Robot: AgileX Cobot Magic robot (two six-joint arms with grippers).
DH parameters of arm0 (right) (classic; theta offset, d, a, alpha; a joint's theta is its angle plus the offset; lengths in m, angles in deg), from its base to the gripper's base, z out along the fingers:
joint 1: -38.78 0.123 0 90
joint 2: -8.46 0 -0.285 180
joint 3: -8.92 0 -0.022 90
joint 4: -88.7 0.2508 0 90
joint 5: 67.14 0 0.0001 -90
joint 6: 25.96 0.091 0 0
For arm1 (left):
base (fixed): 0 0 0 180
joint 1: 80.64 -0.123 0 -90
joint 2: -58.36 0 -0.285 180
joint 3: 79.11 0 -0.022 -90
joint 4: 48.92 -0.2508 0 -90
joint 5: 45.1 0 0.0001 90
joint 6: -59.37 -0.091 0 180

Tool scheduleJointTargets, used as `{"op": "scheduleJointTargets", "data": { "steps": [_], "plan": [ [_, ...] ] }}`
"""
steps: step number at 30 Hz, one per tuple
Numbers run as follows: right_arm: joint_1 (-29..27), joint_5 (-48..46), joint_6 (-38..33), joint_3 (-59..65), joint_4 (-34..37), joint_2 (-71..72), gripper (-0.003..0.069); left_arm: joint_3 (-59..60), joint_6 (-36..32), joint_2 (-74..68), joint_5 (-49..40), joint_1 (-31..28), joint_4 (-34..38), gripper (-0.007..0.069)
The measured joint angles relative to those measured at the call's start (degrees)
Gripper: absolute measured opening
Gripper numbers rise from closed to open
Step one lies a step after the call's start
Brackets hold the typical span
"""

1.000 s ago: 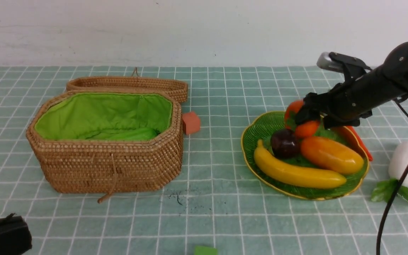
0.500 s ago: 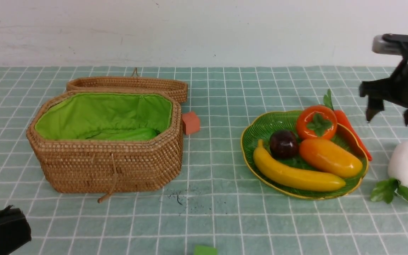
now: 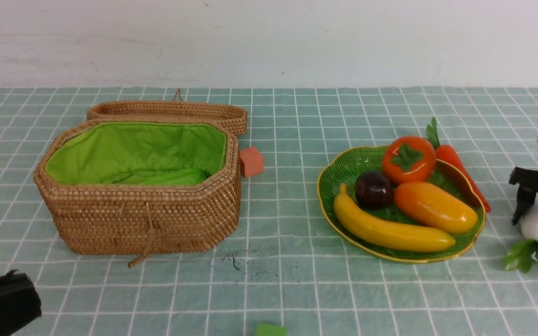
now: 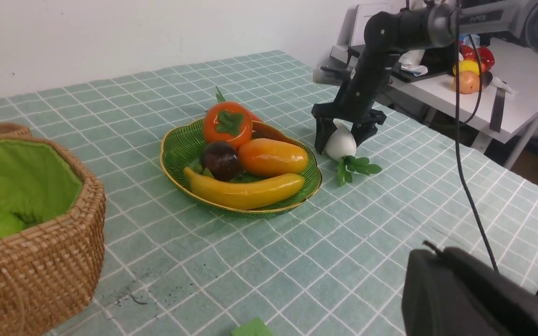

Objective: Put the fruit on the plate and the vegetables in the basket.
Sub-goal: Take a daikon with your right arm and place it on the basket on the left.

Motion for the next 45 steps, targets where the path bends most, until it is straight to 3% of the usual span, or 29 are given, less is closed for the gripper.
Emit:
{"op": "scheduleJointTargets", "data": {
  "steps": [4, 6, 10, 14, 16, 17, 21, 22, 25, 28, 34, 36, 38, 39, 42, 44, 45],
  "plan": [
    [0.1, -0.2, -5.2, -0.2, 1.3, 0.0, 0.0513, 0.0, 0.9, 0.0, -1.6, 0.0, -2.2, -0.0013],
    [0.1, -1.3, -6.0, -0.4, 1.7, 0.1, 0.0514, 0.0, 3.5, 0.0, -2.7, 0.0, -5.9, -0.0013],
    [1.3, -7.2, -7.1, -2.1, 3.6, 5.3, 0.0514, 0.0, 16.3, 0.0, -6.2, 0.0, -17.5, -0.0013],
    [6.5, -9.0, -13.4, -4.8, 8.5, 12.1, 0.0514, 0.0, 26.5, 0.0, -9.4, 0.0, -27.3, -0.0013],
    [11.4, -9.1, -18.9, -7.2, 13.0, 14.6, 0.0514, 0.0, 30.3, 0.0, -10.9, 0.0, -30.4, -0.0013],
    [16.6, -8.4, -25.0, -10.1, 17.6, 16.2, 0.0514, 0.0, 33.5, 0.0, -12.5, 0.0, -32.8, -0.0013],
    [28.8, -4.3, -36.7, -15.5, 26.6, 15.8, 0.0514, 0.0, 37.2, 0.0, -14.4, 0.0, -35.2, -0.0013],
    [34.9, -0.8, -42.5, -17.9, 29.8, 14.2, 0.0514, 0.0, 37.8, 0.0, -14.6, 0.0, -35.4, -0.0013],
    [43.9, 6.9, -50.1, -22.4, 32.1, 9.4, 0.0514, 0.0, 38.1, 0.0, -14.6, 0.0, -35.4, -0.0013],
    [49.3, 14.0, -54.0, -26.0, 32.6, 3.6, 0.0514, 0.0, 38.2, 0.0, -14.6, 0.0, -35.4, -0.0013],
    [53.7, 24.2, -56.0, -30.5, 32.5, -5.8, 0.0517, 0.0, 38.1, 0.0, -14.7, 0.0, -35.4, -0.0013],
    [54.2, 25.1, -56.0, -31.2, 32.1, -7.6, 0.0559, 0.0, 37.7, 0.0, -14.7, 0.0, -35.4, -0.0013],
    [54.3, 23.3, -55.7, -31.6, 30.7, -7.9, 0.0655, 0.0, 37.5, 0.0, -14.7, 0.0, -35.4, -0.0013],
    [54.2, 22.3, -55.4, -31.7, 29.8, -7.4, 0.0667, 0.0, 37.5, 0.0, -14.7, 0.0, -35.4, -0.0013],
    [53.8, 17.6, -52.8, -31.7, 25.8, -5.4, 0.0675, 0.0, 37.5, 0.0, -14.1, 0.0, -35.2, -0.0013],
    [52.7, 7.3, -44.7, -31.7, 17.4, 0.0, 0.0634, 0.0, 36.5, 0.0, -12.2, 0.0, -34.9, -0.0013],
    [52.5, 7.3, -44.7, -31.7, 16.6, 0.5, 0.0629, 0.0, 36.1, 0.0, -11.8, 0.0, -34.7, -0.0013]
  ]
}}
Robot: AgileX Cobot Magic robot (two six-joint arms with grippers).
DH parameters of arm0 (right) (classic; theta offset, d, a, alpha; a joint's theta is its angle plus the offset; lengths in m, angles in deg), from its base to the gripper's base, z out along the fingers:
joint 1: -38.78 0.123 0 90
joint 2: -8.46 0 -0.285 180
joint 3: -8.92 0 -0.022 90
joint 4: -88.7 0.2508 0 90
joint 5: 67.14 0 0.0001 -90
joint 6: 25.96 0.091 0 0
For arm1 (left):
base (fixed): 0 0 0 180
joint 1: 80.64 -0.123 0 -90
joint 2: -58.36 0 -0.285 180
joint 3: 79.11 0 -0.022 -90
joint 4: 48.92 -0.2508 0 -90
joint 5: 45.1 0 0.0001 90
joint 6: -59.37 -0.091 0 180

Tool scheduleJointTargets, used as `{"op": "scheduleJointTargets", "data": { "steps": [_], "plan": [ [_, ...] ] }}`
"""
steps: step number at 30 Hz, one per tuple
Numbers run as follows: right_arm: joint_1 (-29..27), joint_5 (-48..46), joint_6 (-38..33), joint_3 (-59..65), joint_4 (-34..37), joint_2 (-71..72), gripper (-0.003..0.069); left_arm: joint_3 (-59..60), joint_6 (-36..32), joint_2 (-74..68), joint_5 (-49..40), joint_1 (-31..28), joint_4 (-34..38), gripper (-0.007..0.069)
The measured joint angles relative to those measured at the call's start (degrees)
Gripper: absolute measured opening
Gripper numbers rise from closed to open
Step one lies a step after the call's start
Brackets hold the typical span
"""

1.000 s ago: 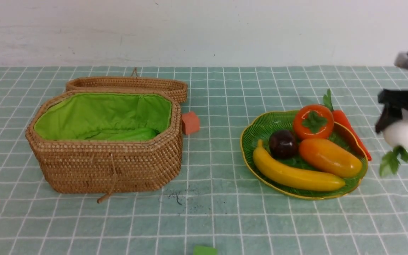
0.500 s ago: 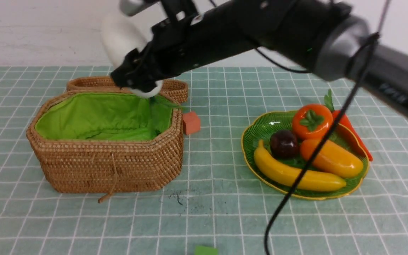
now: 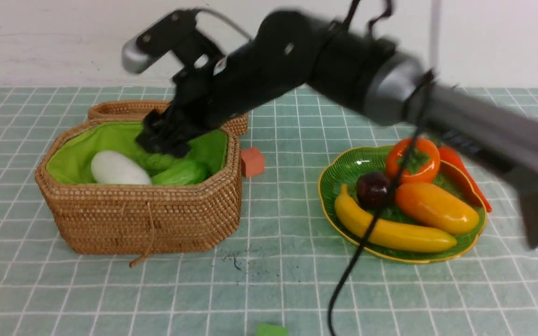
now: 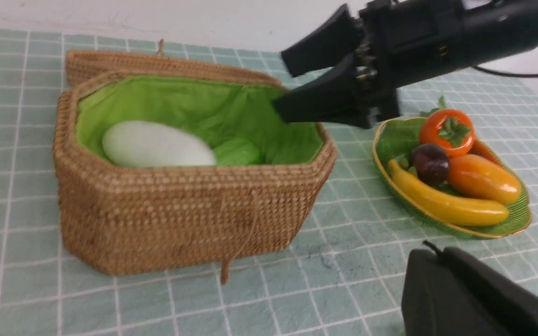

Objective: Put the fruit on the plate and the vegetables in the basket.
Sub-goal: Take a daikon with your right arm and place it on the basket on the left, then use the right arm to grab a carrot and put it into the left basket

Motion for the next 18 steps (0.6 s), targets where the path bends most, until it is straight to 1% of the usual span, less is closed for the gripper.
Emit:
{"op": "scheduleJointTargets", "data": {
  "steps": [1, 2, 3, 4, 5, 6, 7, 8, 9, 10, 11, 12, 13, 15, 18],
  "plan": [
    [-1.2, -6.6, 5.6, -0.4, -6.4, 3.8, 0.0578, 0.0, -1.8, 0.0, 2.0, 0.0, 0.8, -0.0013],
    [-2.1, -9.5, 7.8, -0.4, -10.8, 6.1, 0.0538, 0.0, -3.1, 0.0, 3.3, 0.0, 1.5, -0.0013],
    [-2.3, -10.2, 8.3, -0.4, -11.7, 6.6, 0.0538, 0.0, -3.1, 0.0, 3.6, 0.0, 1.5, -0.0013],
    [-3.2, -13.7, 10.6, -0.6, -15.3, 8.3, 0.0492, 0.0, -4.5, 0.0, 4.9, 0.0, 2.4, -0.0013],
    [-5.3, -18.6, 13.3, -0.8, -22.2, 11.1, 0.0410, 0.0, -6.6, 0.0, 6.4, 0.0, 4.0, -0.0013],
    [-6.9, -21.1, 14.6, -0.9, -25.9, 12.3, 0.0356, 0.0, -7.9, 0.0, 7.6, 0.0, 5.1, -0.0013],
    [-9.7, -23.3, 15.9, -1.0, -29.8, 13.4, 0.0281, 0.0, -9.1, 0.0, 8.6, 0.0, 6.3, -0.0013],
    [-10.2, -23.9, 16.4, -1.0, -30.3, 13.4, 0.0271, 0.0, -9.3, 0.0, 8.7, 0.0, 6.5, -0.0013],
    [-12.2, -24.8, 17.4, -1.0, -31.7, 13.6, 0.0232, 0.0, -10.1, 0.0, 9.3, 0.0, 7.5, -0.0013],
    [-16.8, -25.5, 19.7, -1.0, -32.9, 13.3, 0.0170, 0.0, -11.1, 0.0, 9.7, 0.0, 8.4, -0.0013],
    [-20.0, -25.7, 21.2, -0.8, -32.7, 12.7, 0.0145, 0.0, -11.6, 0.0, 9.7, 0.0, 8.8, -0.0013],
    [-21.3, -25.7, 21.5, -0.8, -32.4, 12.5, 0.0138, 0.0, -11.6, 0.0, 9.7, 0.0, 8.9, -0.0013],
    [-25.4, -25.7, 23.6, -0.4, -31.0, 11.4, 0.0128, 0.0, -11.9, 0.0, 9.7, 0.0, 9.1, -0.0013],
    [-32.0, -25.8, 25.3, 0.5, -26.6, 9.0, 0.0144, 0.0, -12.1, 0.0, 9.7, 0.0, 9.2, -0.0013],
    [-39.8, -25.5, 25.3, 1.2, -19.0, 3.6, 0.0234, 0.0, -12.2, 0.0, 9.7, 0.0, 9.3, -0.0013]
  ]
}}
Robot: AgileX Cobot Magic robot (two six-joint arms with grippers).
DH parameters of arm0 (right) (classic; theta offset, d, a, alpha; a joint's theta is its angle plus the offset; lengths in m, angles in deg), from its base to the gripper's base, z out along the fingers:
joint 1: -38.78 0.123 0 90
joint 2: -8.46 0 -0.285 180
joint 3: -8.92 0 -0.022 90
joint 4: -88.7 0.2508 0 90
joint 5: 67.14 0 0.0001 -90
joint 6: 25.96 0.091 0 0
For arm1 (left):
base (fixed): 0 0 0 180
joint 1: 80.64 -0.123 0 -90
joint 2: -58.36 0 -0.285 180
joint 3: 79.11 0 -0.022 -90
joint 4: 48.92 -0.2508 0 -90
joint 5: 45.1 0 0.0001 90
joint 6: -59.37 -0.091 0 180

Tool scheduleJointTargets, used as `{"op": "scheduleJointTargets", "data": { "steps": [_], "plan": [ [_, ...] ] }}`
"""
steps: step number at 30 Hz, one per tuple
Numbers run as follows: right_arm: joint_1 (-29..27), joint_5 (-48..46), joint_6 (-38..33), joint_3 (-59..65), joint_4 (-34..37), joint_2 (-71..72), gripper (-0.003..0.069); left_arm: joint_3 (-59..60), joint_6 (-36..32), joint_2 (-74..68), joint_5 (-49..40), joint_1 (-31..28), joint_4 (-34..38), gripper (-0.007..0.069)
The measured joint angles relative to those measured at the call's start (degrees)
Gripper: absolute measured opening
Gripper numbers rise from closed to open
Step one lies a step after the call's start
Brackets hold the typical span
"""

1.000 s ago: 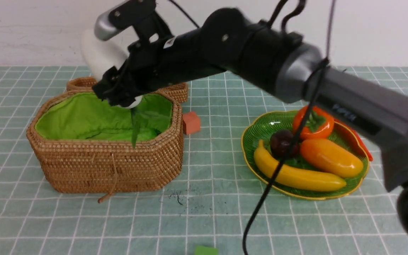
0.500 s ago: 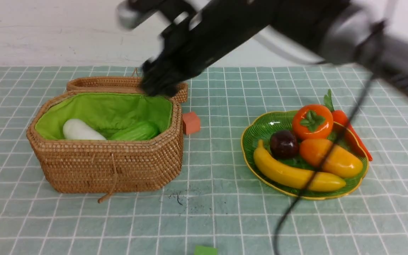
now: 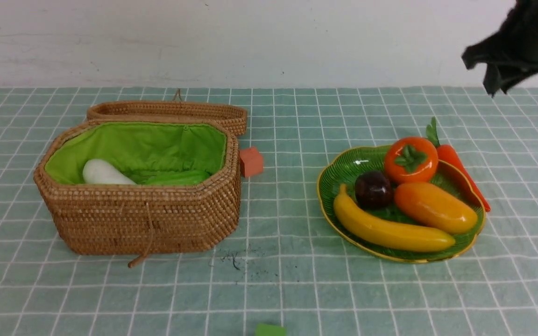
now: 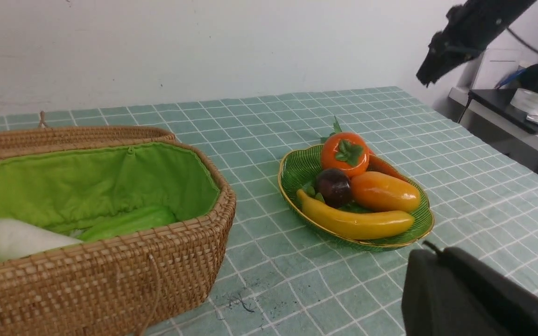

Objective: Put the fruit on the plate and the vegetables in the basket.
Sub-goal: Use the right arm to grab a carrot and put it into the left basket

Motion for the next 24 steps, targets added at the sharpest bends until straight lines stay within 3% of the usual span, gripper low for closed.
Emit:
{"op": "scheduleJointTargets", "data": {
  "steps": [6, 10, 24],
  "plan": [
    [-5.9, 6.0, -0.9, 0.5, 8.7, -11.0, 0.0501, 0.0, -0.1, 0.0, -0.2, 0.0, 0.1, -0.0013],
    [-6.0, 8.6, -1.9, 0.6, 10.1, -14.1, 0.0596, 0.0, -0.1, 0.0, -0.2, 0.0, 0.1, -0.0013],
    [-5.7, 16.0, -2.1, 0.5, 13.6, -18.1, 0.0555, 0.0, 0.0, 0.0, -0.2, 0.0, 0.0, -0.0013]
  ]
}}
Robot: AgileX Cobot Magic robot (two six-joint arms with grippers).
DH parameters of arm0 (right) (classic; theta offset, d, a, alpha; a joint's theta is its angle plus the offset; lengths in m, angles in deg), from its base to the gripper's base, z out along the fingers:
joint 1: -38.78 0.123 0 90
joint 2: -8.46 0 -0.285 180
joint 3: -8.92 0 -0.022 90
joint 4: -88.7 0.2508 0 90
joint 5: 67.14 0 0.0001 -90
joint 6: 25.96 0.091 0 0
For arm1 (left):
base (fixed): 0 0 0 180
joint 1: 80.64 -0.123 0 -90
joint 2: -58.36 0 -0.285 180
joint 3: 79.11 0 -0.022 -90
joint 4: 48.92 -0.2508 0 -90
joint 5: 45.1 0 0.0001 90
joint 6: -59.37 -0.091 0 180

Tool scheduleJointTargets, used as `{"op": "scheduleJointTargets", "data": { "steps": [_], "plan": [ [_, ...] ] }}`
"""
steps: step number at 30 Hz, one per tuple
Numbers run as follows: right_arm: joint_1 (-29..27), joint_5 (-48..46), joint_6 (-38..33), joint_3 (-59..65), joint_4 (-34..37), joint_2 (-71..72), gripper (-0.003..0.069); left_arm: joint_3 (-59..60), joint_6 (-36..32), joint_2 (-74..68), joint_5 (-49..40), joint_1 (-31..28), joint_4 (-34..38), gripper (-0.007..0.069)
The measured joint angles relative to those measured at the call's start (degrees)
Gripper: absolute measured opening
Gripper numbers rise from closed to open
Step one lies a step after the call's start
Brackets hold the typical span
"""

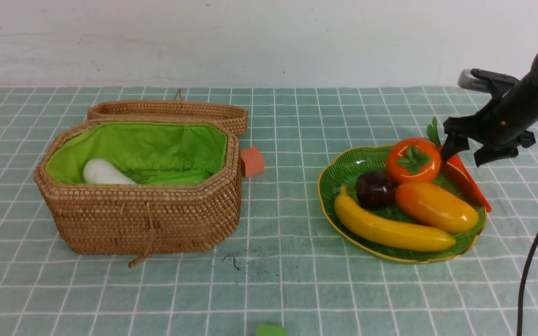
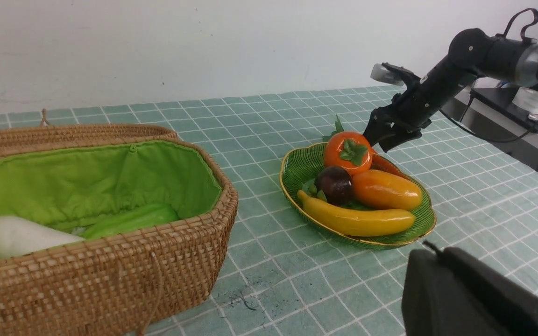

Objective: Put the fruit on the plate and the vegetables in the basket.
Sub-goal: Use the right arm to grab a carrot and put it into the left basket

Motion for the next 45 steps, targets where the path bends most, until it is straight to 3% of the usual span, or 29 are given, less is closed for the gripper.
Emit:
{"op": "scheduleJointTargets", "data": {
  "steps": [17, 22, 23, 32, 35, 40, 44, 45],
  "plan": [
    [0.0, 4.9, -0.1, -0.1, 0.0, -3.2, 0.0530, 0.0, 0.0, 0.0, 0.0, 0.0, 0.0, -0.0013],
    [-0.1, 6.0, -0.2, -0.2, 0.2, -3.6, 0.0376, 0.0, 0.0, 0.0, 0.0, 0.0, -0.1, -0.0013],
    [-0.1, 5.8, -0.2, -0.3, 0.2, -3.6, 0.0376, 0.0, 0.0, 0.0, -0.3, 0.0, -0.1, -0.0013],
    [0.3, -7.1, -1.4, -4.5, -2.7, 3.2, 0.0379, 0.0, 0.2, 0.0, -3.8, 0.0, -0.5, -0.0013],
    [3.1, -10.3, -7.5, -6.0, 3.3, 9.8, 0.0379, 0.0, 1.3, 0.0, -4.2, 0.0, -1.1, -0.0013],
    [18.7, -9.6, -30.9, -6.7, 24.5, 17.3, 0.0379, 0.0, 8.9, 0.0, -10.1, 0.0, -8.7, -0.0013],
    [30.2, -4.0, -41.5, -6.7, 33.0, 16.1, 0.0379, 0.0, 12.2, 0.0, -12.9, 0.0, -12.5, -0.0013],
    [30.8, -2.9, -42.1, -6.7, 33.3, 15.9, 0.0379, 0.0, 12.3, 0.0, -12.9, 0.0, -12.6, -0.0013]
  ]
}}
